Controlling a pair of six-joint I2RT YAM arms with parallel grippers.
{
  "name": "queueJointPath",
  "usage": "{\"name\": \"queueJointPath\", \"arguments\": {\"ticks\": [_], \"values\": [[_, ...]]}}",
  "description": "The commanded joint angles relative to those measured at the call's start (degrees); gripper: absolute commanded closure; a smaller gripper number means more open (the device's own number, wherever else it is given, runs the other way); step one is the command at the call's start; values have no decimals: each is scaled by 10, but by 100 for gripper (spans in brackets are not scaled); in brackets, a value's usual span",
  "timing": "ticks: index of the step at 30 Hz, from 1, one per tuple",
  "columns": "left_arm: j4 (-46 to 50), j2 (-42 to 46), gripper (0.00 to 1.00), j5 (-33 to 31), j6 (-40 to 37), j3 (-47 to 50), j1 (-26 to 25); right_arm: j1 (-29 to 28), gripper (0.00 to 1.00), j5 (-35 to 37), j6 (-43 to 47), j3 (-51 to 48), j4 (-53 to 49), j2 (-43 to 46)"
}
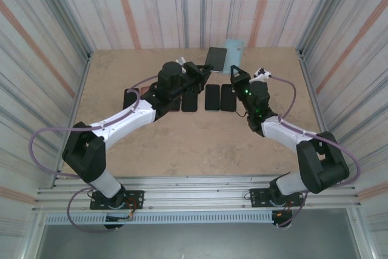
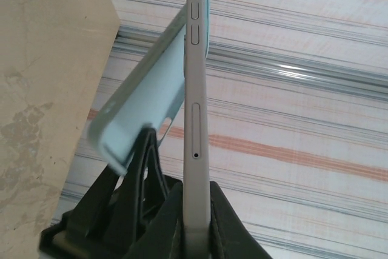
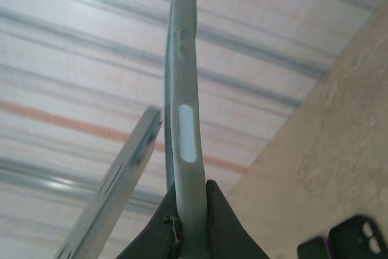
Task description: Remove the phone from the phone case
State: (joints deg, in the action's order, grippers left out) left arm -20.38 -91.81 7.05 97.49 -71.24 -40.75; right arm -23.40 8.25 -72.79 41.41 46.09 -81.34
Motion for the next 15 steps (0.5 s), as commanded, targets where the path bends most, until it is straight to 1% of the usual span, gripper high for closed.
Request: {"name": "queueJointPath", "arguments": {"ticks": [1, 3, 4, 6, 8, 11, 15], "values": [[-23, 31, 100, -24, -20, -14, -8, 21, 98, 14, 26, 14, -45, 24], [-14, 24, 100, -19, -30, -27, -9, 47, 98, -32, 43, 21, -88, 37], [-11, 19, 100, -19, -32, -31, -10, 56, 98, -42, 51, 24, -112, 46], [-19, 4, 100, -26, -36, -34, -17, 81, 98, -53, 103, 28, -178, 70], [-21, -11, 100, -37, -39, -35, -24, 110, 98, -64, 136, 26, -208, 93], [-21, -39, 100, -64, -54, -48, -36, 167, 97, -126, 178, 49, -276, 111], [-36, -96, 100, -75, -70, -81, -45, 221, 97, -189, 226, 78, -358, 120]]}}
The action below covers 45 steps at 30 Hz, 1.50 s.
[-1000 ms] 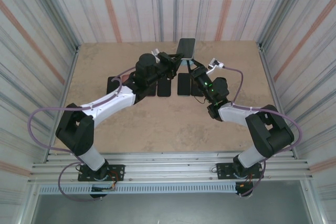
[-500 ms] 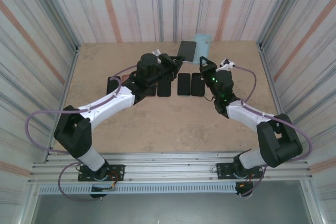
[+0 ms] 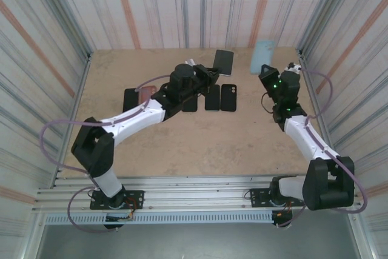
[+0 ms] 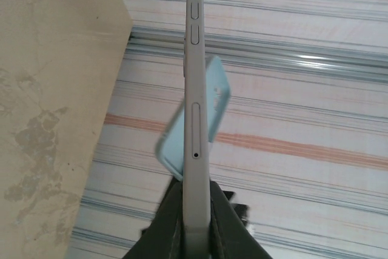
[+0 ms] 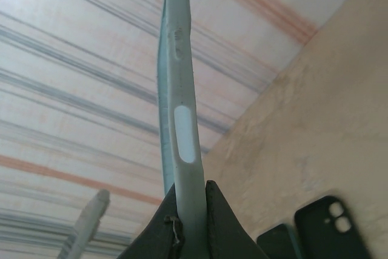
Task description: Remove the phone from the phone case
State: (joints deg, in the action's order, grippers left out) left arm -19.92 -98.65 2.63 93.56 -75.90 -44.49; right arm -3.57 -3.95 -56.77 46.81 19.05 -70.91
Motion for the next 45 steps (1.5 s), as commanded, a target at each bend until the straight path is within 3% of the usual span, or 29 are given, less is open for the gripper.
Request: {"name": "queueJointPath", "arguments": {"ticks": [1, 6, 22, 35, 43, 45], "values": [[-46, -40, 100, -38, -30, -40, -12, 33, 97, -76, 70, 25, -95, 18], [-81, -123, 100, -81, -32, -81, -36, 72, 96, -110, 108, 39, -149, 18], [-80, -343, 100, -107, -10, -252, -86, 143, 95, -102, 199, 19, -245, 16], [-73, -438, 100, -145, 33, -321, -105, 156, 95, -103, 217, 1, -260, -4], [-54, -462, 100, -137, 66, -331, -109, 157, 95, -107, 219, -13, -269, -7], [-52, -467, 95, -132, 69, -334, -108, 158, 95, -109, 219, -17, -269, -7]]}}
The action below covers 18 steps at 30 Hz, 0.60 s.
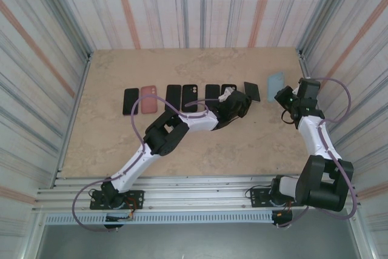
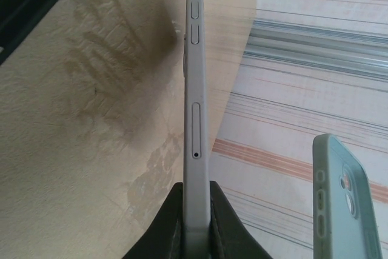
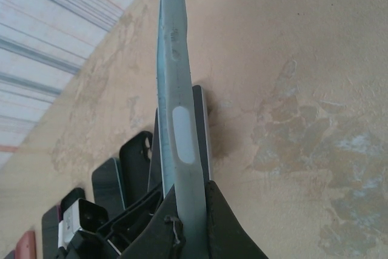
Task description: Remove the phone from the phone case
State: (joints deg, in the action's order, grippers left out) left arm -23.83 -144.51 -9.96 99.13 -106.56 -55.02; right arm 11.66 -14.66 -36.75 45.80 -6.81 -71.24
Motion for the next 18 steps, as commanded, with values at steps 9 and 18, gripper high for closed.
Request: {"name": "queueJointPath", "arguments": {"ticks": [9, 18], "values": [[58, -22, 72, 43, 19, -61, -3, 6, 94, -10, 20, -13, 3, -20], [118, -16, 56, 92, 23, -67, 1, 9, 95, -19, 45, 11, 3, -68]]}}
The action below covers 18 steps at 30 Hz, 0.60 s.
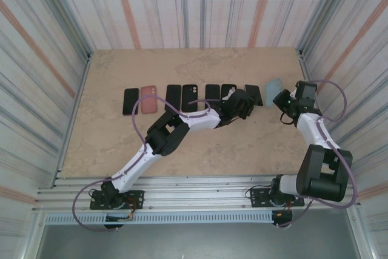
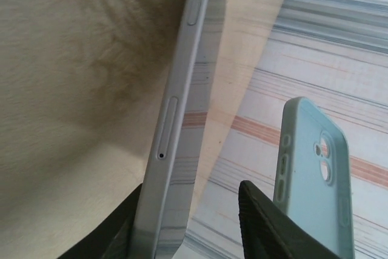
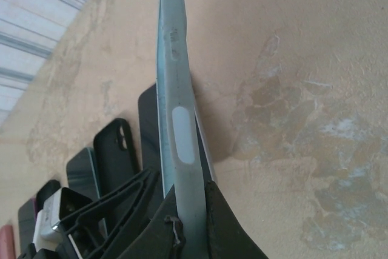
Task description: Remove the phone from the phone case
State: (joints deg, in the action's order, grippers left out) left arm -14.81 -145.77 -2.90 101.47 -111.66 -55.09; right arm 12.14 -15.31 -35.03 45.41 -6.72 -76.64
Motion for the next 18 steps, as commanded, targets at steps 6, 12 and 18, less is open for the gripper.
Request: {"name": "queueJointPath", "arguments": {"ticks": [6, 12, 18], "values": [[38, -1, 51, 40, 15, -8, 7, 7, 94, -15, 53, 31, -6, -48], [60, 12, 44, 64, 22, 3, 9, 11, 94, -27, 70, 53, -5, -90], [93, 45, 34, 78, 10, 23, 17, 22, 94, -55, 75, 71, 5, -132]]}}
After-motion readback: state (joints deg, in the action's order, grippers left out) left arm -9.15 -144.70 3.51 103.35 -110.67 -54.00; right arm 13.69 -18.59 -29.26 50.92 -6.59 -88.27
